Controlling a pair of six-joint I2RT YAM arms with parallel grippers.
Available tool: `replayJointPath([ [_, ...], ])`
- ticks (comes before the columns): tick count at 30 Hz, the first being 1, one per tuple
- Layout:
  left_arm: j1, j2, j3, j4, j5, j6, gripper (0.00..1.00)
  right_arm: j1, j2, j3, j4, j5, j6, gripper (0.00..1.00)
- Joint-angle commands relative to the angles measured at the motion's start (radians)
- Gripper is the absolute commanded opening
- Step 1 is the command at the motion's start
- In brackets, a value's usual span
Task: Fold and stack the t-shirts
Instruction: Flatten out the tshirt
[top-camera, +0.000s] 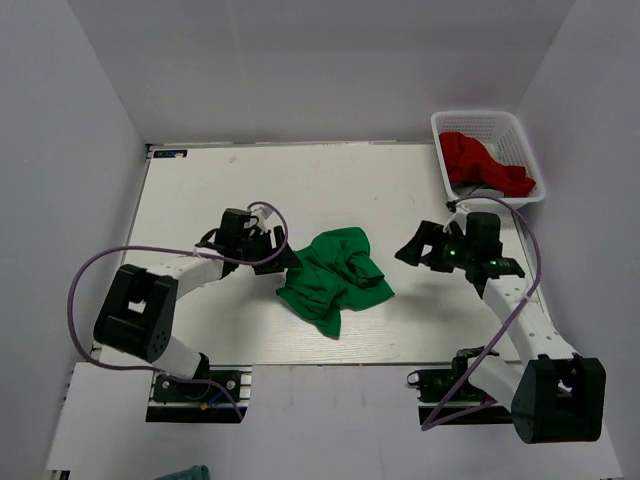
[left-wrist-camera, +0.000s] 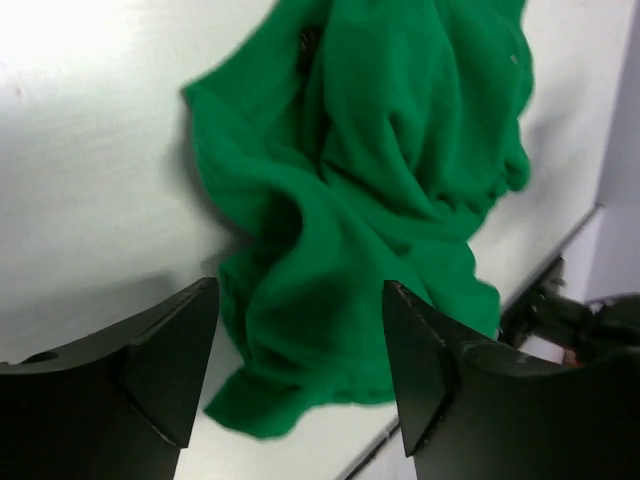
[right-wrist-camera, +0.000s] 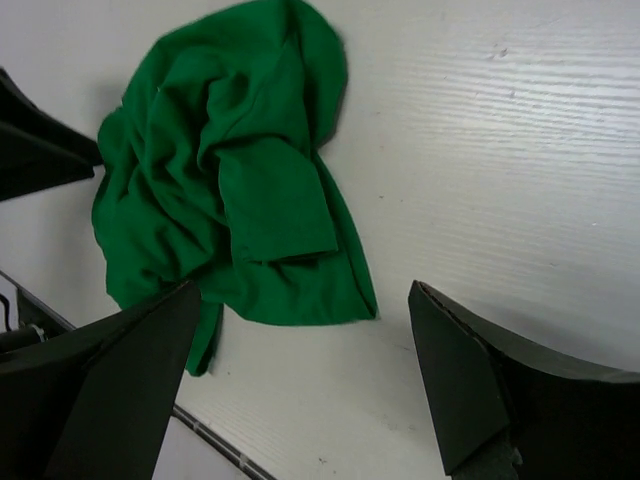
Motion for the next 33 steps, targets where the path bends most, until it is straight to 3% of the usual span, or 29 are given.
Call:
replayJointPath([
  [1,-0.022,0.028,0.058,-0.024,-0.115,0.021,0.72,0.071,0.036,-0.013,-0.003,0.062,-0.041,0.9],
  [3,-0.042,0.065,0.09,-0.035,-0.15,0.01,0.64,0.11,0.062,-0.022,0.003,0.105,-0.033,0.9],
  [5,-0.042,0.074,0.119,-0.051,-0.201,-0.002,0.49,0.157,0.085,-0.027,0.015,0.16,-0.027,0.9],
  [12,-0.073,0.13,0.159,-0.039,-0.173,-0.002,0.27,0.286,0.182,-0.01,0.095,0.259,-0.024,0.9],
  [16,-0.073,0.14,0.168,-0.03,-0.16,0.007,0.0,0.363,0.259,0.017,0.15,0.292,-0.021,0.9],
  [22,-0.082,0.056,0.116,0.045,-0.15,-0.002,0.0,0.435,0.368,0.072,0.205,0.352,-0.016,0.88],
  [23,-0.082,0.042,0.116,0.045,-0.15,-0.002,0.0,0.45,0.381,0.08,0.204,0.369,-0.014,0.79],
  [24,-0.082,0.027,0.107,0.045,-0.15,-0.002,0.0,0.455,0.407,0.089,0.208,0.389,-0.014,0.55],
  [25,-0.082,-0.002,0.107,0.045,-0.15,-0.002,0.0,0.46,0.411,0.099,0.211,0.409,-0.011,0.41],
  [26,-0.082,-0.016,0.107,0.045,-0.162,-0.002,0.0,0.473,0.412,0.099,0.223,0.432,-0.004,0.34],
  [28,-0.082,-0.057,0.107,0.045,-0.172,-0.002,0.0,0.484,0.371,0.088,0.266,0.449,-0.001,0.03],
  [33,-0.082,-0.152,0.116,0.045,-0.193,-0.002,0.0,0.51,0.181,0.083,0.261,0.515,-0.008,0.0],
])
